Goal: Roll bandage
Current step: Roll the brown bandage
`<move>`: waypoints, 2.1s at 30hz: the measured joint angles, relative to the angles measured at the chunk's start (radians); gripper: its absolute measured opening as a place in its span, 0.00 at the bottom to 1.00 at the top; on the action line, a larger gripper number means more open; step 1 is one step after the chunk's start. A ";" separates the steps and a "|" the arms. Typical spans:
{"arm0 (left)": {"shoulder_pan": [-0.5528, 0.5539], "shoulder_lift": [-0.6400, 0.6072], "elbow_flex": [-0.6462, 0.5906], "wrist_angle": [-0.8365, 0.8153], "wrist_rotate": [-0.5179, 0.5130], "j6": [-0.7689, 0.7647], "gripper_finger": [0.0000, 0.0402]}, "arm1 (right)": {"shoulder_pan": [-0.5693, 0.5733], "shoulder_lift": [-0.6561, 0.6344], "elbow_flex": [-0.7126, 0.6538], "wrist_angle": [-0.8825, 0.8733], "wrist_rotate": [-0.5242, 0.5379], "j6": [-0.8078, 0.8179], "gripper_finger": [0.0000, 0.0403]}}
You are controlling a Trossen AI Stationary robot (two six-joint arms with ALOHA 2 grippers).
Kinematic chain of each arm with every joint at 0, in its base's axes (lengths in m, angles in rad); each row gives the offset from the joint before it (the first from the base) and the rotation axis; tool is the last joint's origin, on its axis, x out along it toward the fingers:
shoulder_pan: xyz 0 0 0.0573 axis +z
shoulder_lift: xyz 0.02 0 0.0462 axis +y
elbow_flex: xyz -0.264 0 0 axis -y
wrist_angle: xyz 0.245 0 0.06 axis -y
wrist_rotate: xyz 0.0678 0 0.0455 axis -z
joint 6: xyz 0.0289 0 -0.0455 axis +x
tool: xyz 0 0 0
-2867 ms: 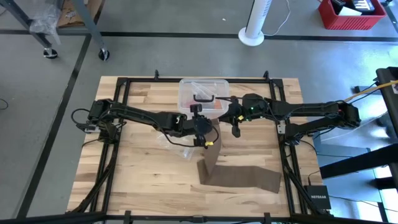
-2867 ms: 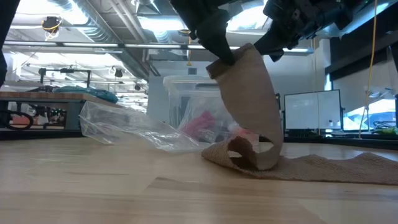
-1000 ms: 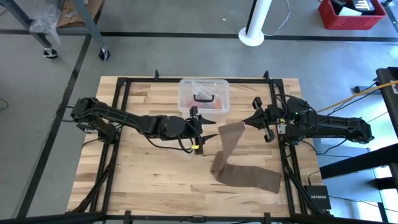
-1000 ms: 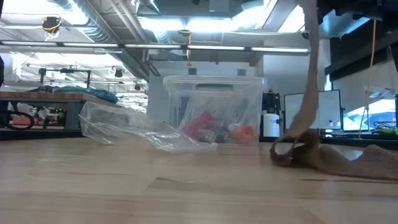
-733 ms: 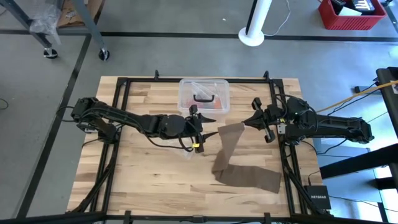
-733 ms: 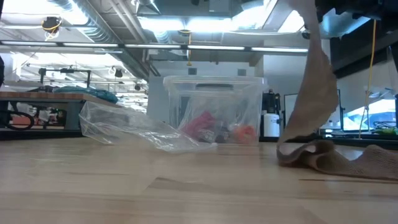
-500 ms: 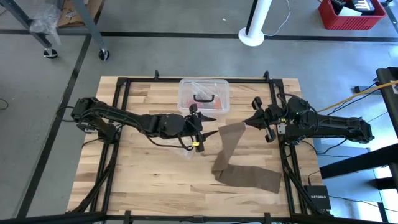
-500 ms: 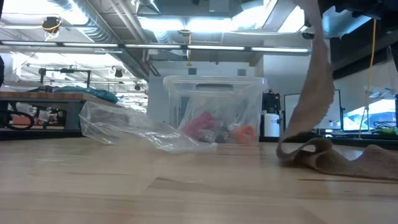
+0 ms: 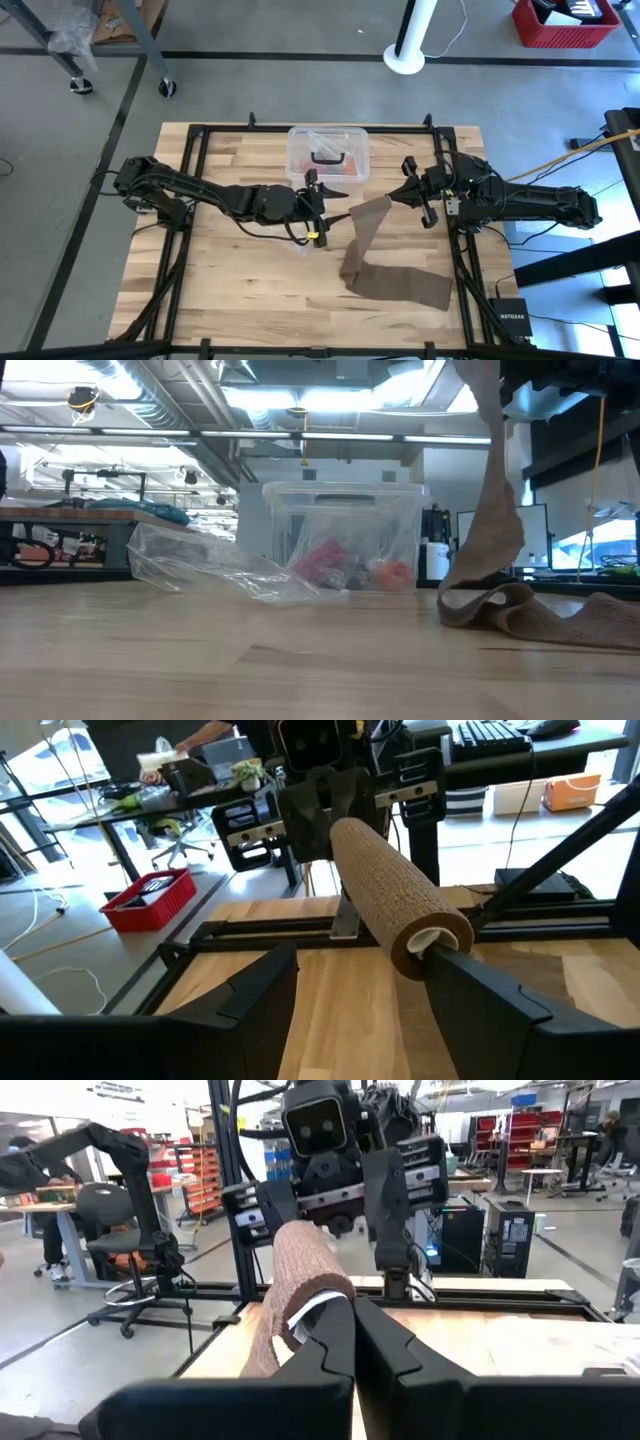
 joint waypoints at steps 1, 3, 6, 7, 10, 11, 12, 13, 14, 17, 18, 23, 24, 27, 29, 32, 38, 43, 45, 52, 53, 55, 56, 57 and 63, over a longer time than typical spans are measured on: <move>0.000 -0.001 0.000 0.000 -0.010 -0.010 0.52 | 0.000 -0.001 0.000 -0.015 0.011 -0.005 0.00; 0.001 -0.001 0.000 0.004 -0.019 -0.026 0.52 | 0.000 0.001 0.000 -0.041 0.032 -0.024 0.00; 0.006 -0.002 0.000 0.008 -0.020 -0.072 0.52 | 0.000 0.010 0.000 -0.052 0.057 -0.043 0.00; 0.008 -0.002 0.000 0.006 -0.020 -0.091 0.52 | 0.000 0.011 0.000 -0.053 0.067 -0.052 0.00; 0.013 -0.003 0.000 -0.025 -0.021 -0.117 0.52 | 0.000 0.016 0.000 -0.053 0.083 -0.072 0.00; 0.014 -0.003 0.000 -0.040 -0.021 -0.124 0.52 | 0.000 0.017 0.000 -0.053 0.084 -0.078 0.00; 0.015 -0.003 0.000 -0.054 -0.021 -0.132 0.52 | 0.000 0.017 0.000 -0.054 0.084 -0.078 0.00; 0.015 -0.003 0.000 -0.069 -0.022 -0.141 0.52 | 0.000 0.017 0.000 -0.056 0.085 -0.081 0.00; 0.016 -0.003 0.000 -0.083 -0.024 -0.145 0.52 | 0.000 0.017 0.000 -0.056 0.088 -0.082 0.00; 0.017 -0.003 0.000 -0.117 -0.030 -0.147 0.52 | 0.001 0.017 0.000 -0.051 0.089 -0.088 0.00; 0.017 -0.003 0.000 -0.123 -0.031 -0.149 0.52 | 0.001 0.017 0.000 -0.048 0.089 -0.093 0.00; 0.023 -0.003 0.000 -0.130 -0.031 -0.148 0.52 | 0.001 0.017 0.000 -0.054 0.115 -0.105 0.00; 0.023 -0.004 0.000 -0.132 -0.031 -0.148 0.52 | 0.001 0.017 0.000 -0.058 0.116 -0.105 0.00; 0.023 -0.011 0.000 -0.135 -0.031 -0.148 0.52 | 0.001 0.017 0.000 -0.071 0.119 -0.105 0.00; 0.023 -0.018 0.000 -0.137 -0.031 -0.150 0.52 | 0.001 0.017 0.000 -0.080 0.133 -0.105 0.00; 0.023 -0.026 0.000 -0.157 -0.032 -0.153 0.52 | 0.002 0.017 0.000 -0.077 0.138 -0.105 0.00; 0.023 -0.026 0.000 -0.161 -0.031 -0.156 0.52 | 0.001 0.017 0.000 -0.075 0.141 -0.105 0.00; 0.023 -0.026 0.000 -0.218 -0.030 -0.156 0.52 | 0.002 0.017 0.000 -0.070 0.152 -0.105 0.00; 0.023 -0.026 0.000 -0.247 -0.028 -0.154 0.52 | 0.001 0.017 0.000 -0.070 0.162 -0.105 0.00; 0.022 -0.029 0.000 -0.352 -0.047 -0.145 0.52 | 0.001 0.000 0.000 -0.078 0.187 -0.105 0.00; 0.022 -0.031 0.000 -0.352 -0.049 -0.147 0.52 | 0.001 -0.006 0.000 -0.079 0.190 -0.105 0.00; 0.022 -0.032 0.000 -0.357 -0.050 -0.149 0.52 | 0.001 -0.015 0.000 -0.102 0.195 -0.105 0.00; 0.022 -0.032 0.000 -0.362 -0.050 -0.151 0.52 | 0.001 -0.017 0.000 -0.126 0.195 -0.105 0.00; 0.022 -0.032 0.000 -0.371 -0.050 -0.156 0.52 | 0.001 -0.017 0.000 -0.157 0.199 -0.104 0.00; 0.021 -0.029 -0.001 -0.431 -0.050 -0.220 0.52 | 0.002 0.004 0.000 -0.363 0.220 0.019 0.05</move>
